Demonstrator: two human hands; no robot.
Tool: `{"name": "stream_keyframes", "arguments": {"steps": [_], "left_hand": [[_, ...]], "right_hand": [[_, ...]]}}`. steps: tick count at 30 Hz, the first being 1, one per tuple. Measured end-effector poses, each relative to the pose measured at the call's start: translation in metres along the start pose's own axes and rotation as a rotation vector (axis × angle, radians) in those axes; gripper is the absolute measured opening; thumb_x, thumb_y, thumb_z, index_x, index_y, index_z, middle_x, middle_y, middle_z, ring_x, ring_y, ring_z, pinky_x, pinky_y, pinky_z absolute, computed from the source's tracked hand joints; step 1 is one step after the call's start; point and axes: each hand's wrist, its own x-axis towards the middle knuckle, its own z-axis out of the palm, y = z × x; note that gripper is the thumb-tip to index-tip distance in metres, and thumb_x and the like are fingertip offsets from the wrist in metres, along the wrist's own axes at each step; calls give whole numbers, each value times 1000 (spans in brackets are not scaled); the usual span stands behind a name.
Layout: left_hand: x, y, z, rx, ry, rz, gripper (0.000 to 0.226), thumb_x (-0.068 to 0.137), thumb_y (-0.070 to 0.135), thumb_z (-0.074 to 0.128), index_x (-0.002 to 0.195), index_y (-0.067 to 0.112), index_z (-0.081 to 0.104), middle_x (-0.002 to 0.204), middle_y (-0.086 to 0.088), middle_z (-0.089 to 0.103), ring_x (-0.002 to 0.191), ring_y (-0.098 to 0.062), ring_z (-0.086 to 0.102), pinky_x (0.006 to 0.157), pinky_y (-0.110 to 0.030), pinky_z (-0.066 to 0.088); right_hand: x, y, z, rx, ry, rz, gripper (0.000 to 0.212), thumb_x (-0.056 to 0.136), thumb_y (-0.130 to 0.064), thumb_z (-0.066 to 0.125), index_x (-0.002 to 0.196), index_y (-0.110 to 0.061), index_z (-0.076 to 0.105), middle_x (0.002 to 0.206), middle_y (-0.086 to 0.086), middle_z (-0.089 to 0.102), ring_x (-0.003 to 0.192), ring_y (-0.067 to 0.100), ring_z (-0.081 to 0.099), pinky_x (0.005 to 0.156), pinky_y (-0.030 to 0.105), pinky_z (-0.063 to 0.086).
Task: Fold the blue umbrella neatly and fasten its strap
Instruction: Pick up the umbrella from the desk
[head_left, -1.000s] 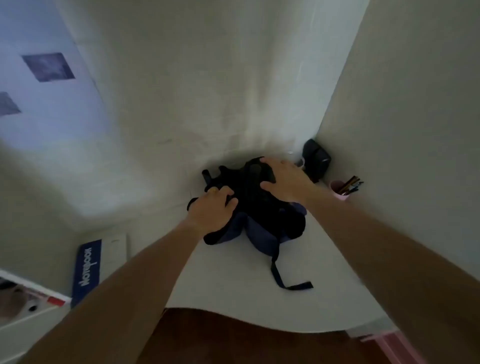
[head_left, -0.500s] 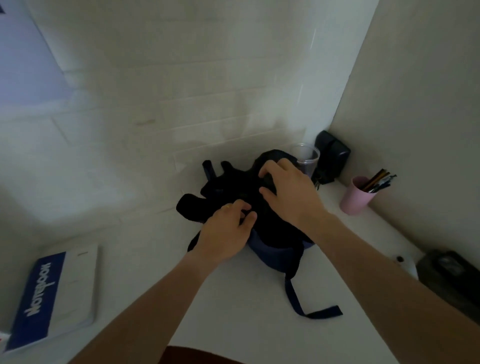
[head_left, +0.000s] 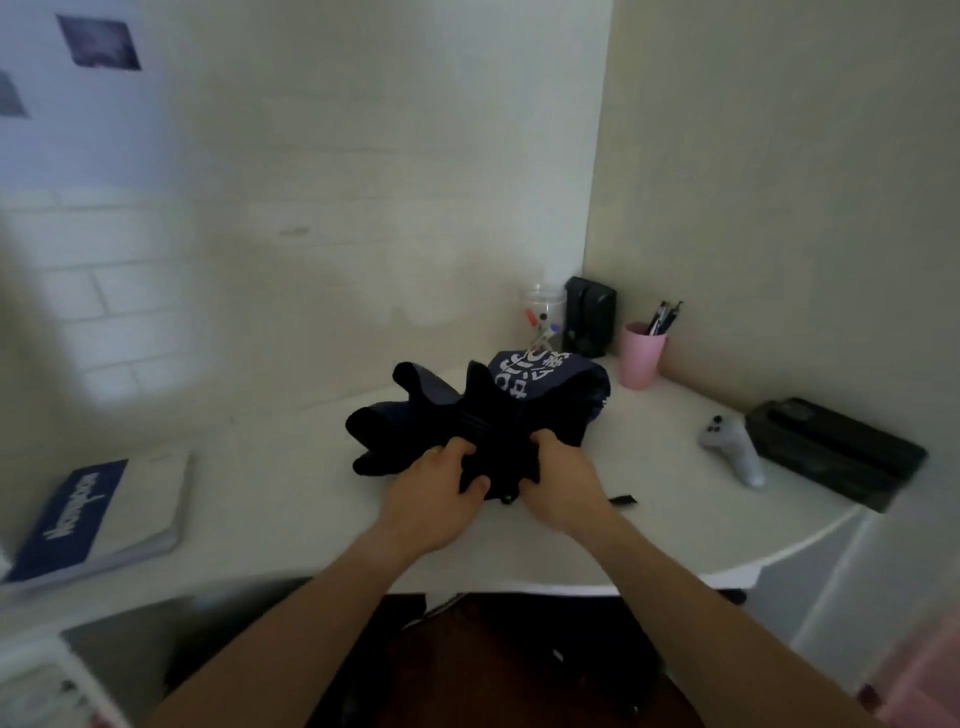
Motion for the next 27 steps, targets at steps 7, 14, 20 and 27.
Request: {"name": "stream_keyframes", "arguments": {"steps": [7,14,20,27], "left_hand": [[-101,18,-25,143,-8,49,50,98,52,52,141,27,46,131,-5,55,117,-26,59,91,-41,53],[-96,31,-74,375,324,209,57,101,58,25,157,46,28,170,-13,20,154,-41,24,121,-60,26],[-57,60,-161,336,462,425,51,105,46,32,156,36,35,170,-3,23,154,-30,29,117,-50,39],[-72,64,-262,457,942,626,48,102,32,57,150,23,53,161,-10,42,150,-31,38,121,-55,29]], "right_hand": [[-87,-26,16,-67,21,228,30,97,-22,56,120,-4,48,126,17,57,115,33,59,89,36,50],[-110,-60,-3,1,424,24,33,105,-32,46,127,-9,51,119,9,60,101,25,63,75,30,47],[-82,-105,-82,285,780,-262,41,98,-22,62,137,-13,52,117,5,66,95,22,67,73,34,55],[-39,-143,-157,1747,266,-114,25,97,-24,63,119,-14,66,79,10,72,60,15,59,44,20,41]]}}
